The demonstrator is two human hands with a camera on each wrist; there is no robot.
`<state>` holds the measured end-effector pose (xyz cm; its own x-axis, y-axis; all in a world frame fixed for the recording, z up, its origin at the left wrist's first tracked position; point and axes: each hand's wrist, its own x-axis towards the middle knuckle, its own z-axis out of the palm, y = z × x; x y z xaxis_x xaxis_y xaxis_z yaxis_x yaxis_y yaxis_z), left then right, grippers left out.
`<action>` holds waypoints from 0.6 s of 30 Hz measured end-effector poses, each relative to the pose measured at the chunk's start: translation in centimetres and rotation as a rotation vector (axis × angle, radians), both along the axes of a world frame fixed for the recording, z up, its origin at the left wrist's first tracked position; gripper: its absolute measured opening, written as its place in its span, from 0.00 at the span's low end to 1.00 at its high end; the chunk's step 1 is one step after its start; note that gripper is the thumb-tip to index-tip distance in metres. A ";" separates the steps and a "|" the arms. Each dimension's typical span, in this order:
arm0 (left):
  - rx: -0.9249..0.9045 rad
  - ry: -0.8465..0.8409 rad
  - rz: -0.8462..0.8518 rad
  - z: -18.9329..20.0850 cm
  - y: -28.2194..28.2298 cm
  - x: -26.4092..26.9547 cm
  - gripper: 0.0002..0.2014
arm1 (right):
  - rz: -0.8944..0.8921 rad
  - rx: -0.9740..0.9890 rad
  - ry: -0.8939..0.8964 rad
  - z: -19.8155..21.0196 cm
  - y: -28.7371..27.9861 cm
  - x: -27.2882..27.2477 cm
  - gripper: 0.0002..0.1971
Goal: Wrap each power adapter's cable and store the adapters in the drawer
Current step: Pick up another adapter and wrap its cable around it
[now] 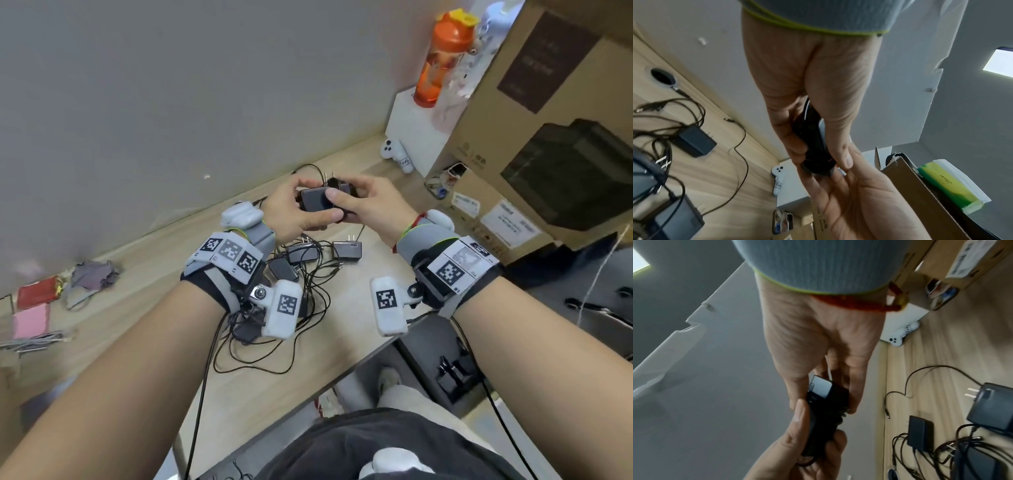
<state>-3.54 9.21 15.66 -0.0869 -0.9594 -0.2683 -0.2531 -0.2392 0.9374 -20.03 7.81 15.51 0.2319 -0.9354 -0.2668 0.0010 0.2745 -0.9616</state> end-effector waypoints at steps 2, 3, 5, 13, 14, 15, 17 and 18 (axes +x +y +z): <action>0.024 0.023 0.001 -0.7 0.0 -0.5 0.28 | -0.081 0.020 0.033 -0.6 0.1 -1.2 0.15; 0.043 0.019 -0.007 -1.0 0.0 -0.9 0.27 | -0.115 0.032 0.045 -0.9 0.2 -2.0 0.16; 0.075 -0.003 -0.021 -1.4 0.1 -2.0 0.23 | -0.168 0.062 0.065 -1.7 0.4 -3.8 0.17; 0.116 -0.078 -0.108 -2.4 1.2 -6.8 0.20 | -0.103 0.078 0.167 -3.6 2.0 -9.1 0.23; 0.133 -0.075 -0.120 -2.5 1.6 -7.6 0.19 | -0.091 0.083 0.191 -3.9 2.1 -10.0 0.22; 0.162 -0.074 -0.127 -2.8 2.1 -9.0 0.17 | -0.083 0.094 0.215 -4.3 2.5 -11.4 0.22; 0.186 -0.090 -0.142 -3.7 2.8 -11.1 0.17 | -0.076 0.107 0.240 -5.3 3.1 -13.5 0.22; 0.202 -0.106 -0.156 -4.2 3.2 -12.2 0.17 | -0.093 0.121 0.239 -6.0 3.5 -14.7 0.23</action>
